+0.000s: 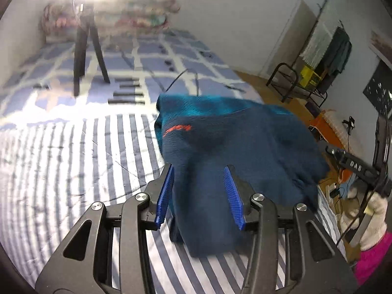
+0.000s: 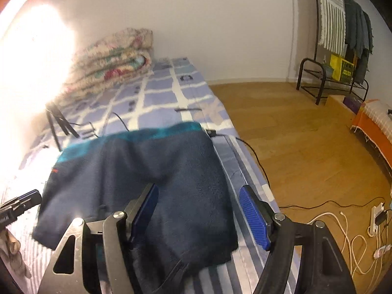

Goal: Fold large clothes
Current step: 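Lay the folded bundle down and open both grippers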

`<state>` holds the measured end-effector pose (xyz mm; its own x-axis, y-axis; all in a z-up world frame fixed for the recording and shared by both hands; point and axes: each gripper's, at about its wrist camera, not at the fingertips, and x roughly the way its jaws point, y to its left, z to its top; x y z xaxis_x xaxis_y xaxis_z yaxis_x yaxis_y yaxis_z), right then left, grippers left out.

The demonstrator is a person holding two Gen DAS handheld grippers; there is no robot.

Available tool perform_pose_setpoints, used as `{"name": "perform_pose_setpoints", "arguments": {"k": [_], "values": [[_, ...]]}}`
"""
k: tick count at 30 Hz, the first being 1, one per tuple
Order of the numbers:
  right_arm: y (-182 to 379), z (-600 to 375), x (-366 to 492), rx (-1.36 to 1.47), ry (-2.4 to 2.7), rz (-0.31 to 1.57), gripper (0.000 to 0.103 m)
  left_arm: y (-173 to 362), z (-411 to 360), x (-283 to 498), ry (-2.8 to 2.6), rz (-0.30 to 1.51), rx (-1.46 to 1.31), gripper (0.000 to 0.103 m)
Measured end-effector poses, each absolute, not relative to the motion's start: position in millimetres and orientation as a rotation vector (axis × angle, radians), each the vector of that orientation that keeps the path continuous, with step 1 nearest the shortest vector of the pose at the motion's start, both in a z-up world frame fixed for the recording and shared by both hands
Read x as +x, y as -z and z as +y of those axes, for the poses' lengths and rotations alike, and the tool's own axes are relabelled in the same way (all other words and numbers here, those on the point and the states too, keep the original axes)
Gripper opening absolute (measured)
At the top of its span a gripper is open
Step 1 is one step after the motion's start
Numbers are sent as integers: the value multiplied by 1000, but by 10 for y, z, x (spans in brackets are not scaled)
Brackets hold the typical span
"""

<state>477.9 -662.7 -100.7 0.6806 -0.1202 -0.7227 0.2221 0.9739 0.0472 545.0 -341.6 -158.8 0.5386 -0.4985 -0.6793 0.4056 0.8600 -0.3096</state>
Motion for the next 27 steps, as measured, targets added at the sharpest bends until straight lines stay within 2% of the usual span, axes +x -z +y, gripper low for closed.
{"name": "perform_pose_setpoints", "arguments": {"k": [5, 16, 22, 27], "values": [[520, -6388, 4473, 125, 162, 762, 67, 1071, -3298, 4964, 574, 778, -114, 46], [-722, -5547, 3400, 74, 69, 651, 66, -271, -2687, 3611, 585, 585, -56, 46], [-1142, -4972, 2683, 24, 56, 618, 66, -687, -2314, 2822, 570, 513, 3, 46], [-1299, -4617, 2052, 20, 59, 594, 66, -824, -1970, 2199, 584, 470, 10, 46]]}}
